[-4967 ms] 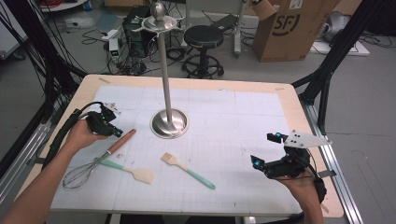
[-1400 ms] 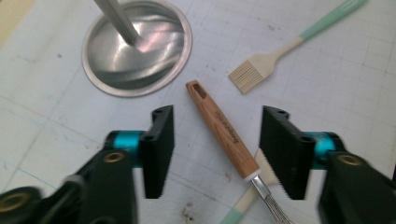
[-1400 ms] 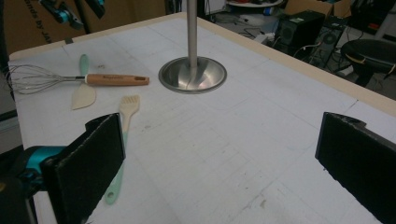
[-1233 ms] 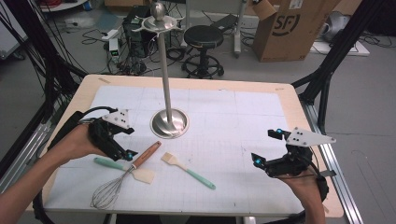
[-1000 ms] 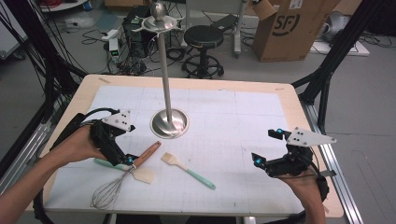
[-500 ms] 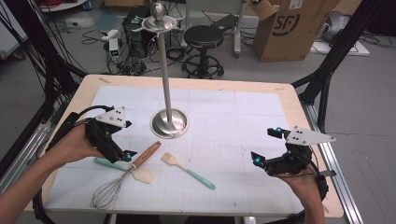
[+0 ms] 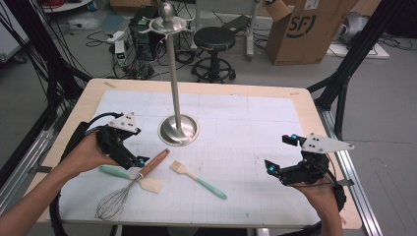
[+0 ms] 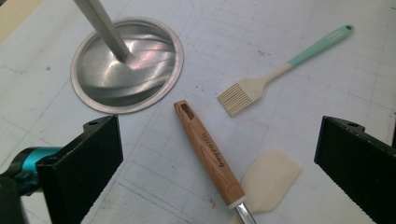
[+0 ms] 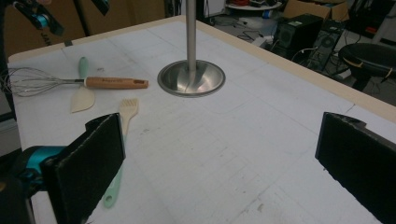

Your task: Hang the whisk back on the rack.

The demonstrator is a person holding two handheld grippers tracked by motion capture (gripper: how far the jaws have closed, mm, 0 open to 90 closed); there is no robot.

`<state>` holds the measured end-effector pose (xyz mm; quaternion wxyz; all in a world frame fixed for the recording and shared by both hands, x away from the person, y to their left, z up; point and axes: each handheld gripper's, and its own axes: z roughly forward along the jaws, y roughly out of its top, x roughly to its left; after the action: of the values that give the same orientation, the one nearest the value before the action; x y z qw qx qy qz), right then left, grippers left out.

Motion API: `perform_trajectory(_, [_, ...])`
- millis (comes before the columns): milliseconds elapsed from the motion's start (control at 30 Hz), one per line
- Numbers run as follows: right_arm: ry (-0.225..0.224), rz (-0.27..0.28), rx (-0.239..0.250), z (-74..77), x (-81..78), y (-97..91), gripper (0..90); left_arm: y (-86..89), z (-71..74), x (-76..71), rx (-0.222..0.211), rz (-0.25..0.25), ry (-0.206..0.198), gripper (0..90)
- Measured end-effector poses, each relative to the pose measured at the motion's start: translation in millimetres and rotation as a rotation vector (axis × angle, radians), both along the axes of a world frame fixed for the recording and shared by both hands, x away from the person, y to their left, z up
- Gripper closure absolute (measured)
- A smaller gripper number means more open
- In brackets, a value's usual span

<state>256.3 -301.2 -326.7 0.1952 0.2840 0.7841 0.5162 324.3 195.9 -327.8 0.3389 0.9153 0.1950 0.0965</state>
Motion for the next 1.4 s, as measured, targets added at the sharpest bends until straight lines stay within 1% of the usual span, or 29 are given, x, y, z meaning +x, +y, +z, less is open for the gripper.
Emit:
perform_trajectory(67, [0.001, 0.0, 0.0, -0.1, -0.1, 0.1, 0.0, -1.2, -2.6, 0.3, -0.002, 0.005, 0.005, 1.7])
perform_trajectory(100, [-0.001, 0.002, -0.002, -0.2, -0.2, -0.1, 0.0, -3.5, -6.9, 2.0, 0.009, 0.008, 0.013, 1.7])
perform_trajectory(133, [0.0, 0.002, -0.001, -0.2, -0.3, -0.1, 0.0, -3.5, -6.9, 2.0, 0.009, 0.008, 0.013, 1.9])
perform_trajectory(167, [-0.001, 0.001, 0.001, -0.1, -0.5, -0.4, 0.0, -6.6, -10.8, 3.9, 0.03, 0.01, 0.018, 2.0])
perform_trajectory(200, [-0.002, -0.001, 0.003, 0.0, -0.8, -0.8, 0.0, -8.3, -12.5, 4.8, 0.04, 0.012, 0.021, 2.0])
perform_trajectory(233, [0.001, -0.001, 0.003, 0.1, -1.3, -1.3, 0.0, -8.3, -12.5, 4.8, 0.04, 0.012, 0.021, 2.0])
perform_trajectory(400, [-0.002, -0.005, 0.007, 0.5, -2.7, -3.8, 0.0, -19.5, -24.8, 9.7, 0.106, -0.002, 0.042, 2.0])
perform_trajectory(533, [-0.003, -0.004, 0.007, 0.2, -3.5, -4.4, 0.0, -24.7, -33.7, 14.4, 0.143, 0.0, 0.068, 2.0])
perform_trajectory(600, [-0.004, -0.003, 0.007, 0.5, -4.0, -4.6, 0.0, -25.2, -35.9, 15.8, 0.146, -0.001, 0.072, 3.9])
perform_trajectory(633, [-0.004, -0.006, 0.01, 0.7, -4.4, -4.4, 0.0, -23.6, -41.5, 18.7, 0.136, 0.005, 0.088, 6.6])
perform_trajectory(667, [-0.006, -0.005, 0.01, 0.9, -4.5, -4.6, 0.0, -22.6, -44.8, 20.2, 0.127, 0.015, 0.101, 7.1])
perform_trajectory(733, [-0.009, -0.005, 0.01, 1.7, -4.9, -4.9, 0.0, -21.4, -50.5, 21.9, 0.127, 0.028, 0.114, 7.1])
perform_trajectory(767, [-0.009, -0.006, 0.01, 2.0, -4.9, -4.9, 0.0, -21.2, -53.0, 23.0, 0.133, 0.031, 0.115, 7.1])
perform_trajectory(900, [-0.005, -0.006, 0.009, 1.3, -4.1, -4.7, 0.0, -23.7, -59.9, 26.8, 0.154, 0.03, 0.141, 7.1])
perform_trajectory(1000, [-0.004, -0.009, 0.01, 0.8, -3.9, -4.2, 0.0, -26.3, -66.1, 30.8, 0.192, 0.026, 0.159, 7.5])
perform_trajectory(1033, [-0.005, -0.008, 0.01, 0.9, -4.0, -4.4, 0.0, -27.0, -68.4, 31.8, 0.193, 0.019, 0.165, 8.4])
perform_trajectory(1100, [-0.01, -0.01, 0.007, 0.8, -3.6, -4.9, 0.0, -28.8, -71.2, 32.8, 0.211, 0.006, 0.173, 10.5])
perform_trajectory(1133, [-0.01, -0.01, 0.007, 0.8, -3.6, -4.9, 0.0, -28.8, -71.2, 32.8, 0.211, 0.006, 0.173, 11.2])
perform_trajectory(1167, [-0.007, -0.011, 0.006, 0.6, -3.6, -5.3, 0.0, -31.4, -74.3, 32.9, 0.229, -0.002, 0.181, 12.6])
perform_trajectory(1233, [-0.004, -0.012, 0.009, 0.5, -3.6, -5.5, 0.0, -33.5, -77.9, 33.1, 0.25, 0.002, 0.19, 16.5])
perform_trajectory(1267, [-0.008, -0.01, 0.006, 0.4, -3.3, -5.7, 0.0, -34.4, -79.6, 33.5, 0.257, 0.004, 0.198, 16.6])
perform_trajectory(1300, [-0.005, -0.012, 0.01, 0.4, -3.5, -5.4, 0.0, -34.4, -79.6, 33.5, 0.257, 0.004, 0.198, 16.9])
perform_trajectory(1333, [-0.005, -0.011, 0.008, 0.3, -3.4, -5.3, 0.0, -35.8, -81.9, 34.3, 0.28, 0.009, 0.211, 18.0])
perform_trajectory(1367, [-0.002, -0.012, 0.009, 0.3, -3.6, -4.9, 0.0, -36.4, -82.8, 34.6, 0.282, 0.01, 0.223, 19.9])
perform_trajectory(1400, [-0.002, -0.012, 0.009, 0.3, -3.6, -4.9, 0.0, -36.4, -82.8, 34.6, 0.282, 0.01, 0.223, 23.0])
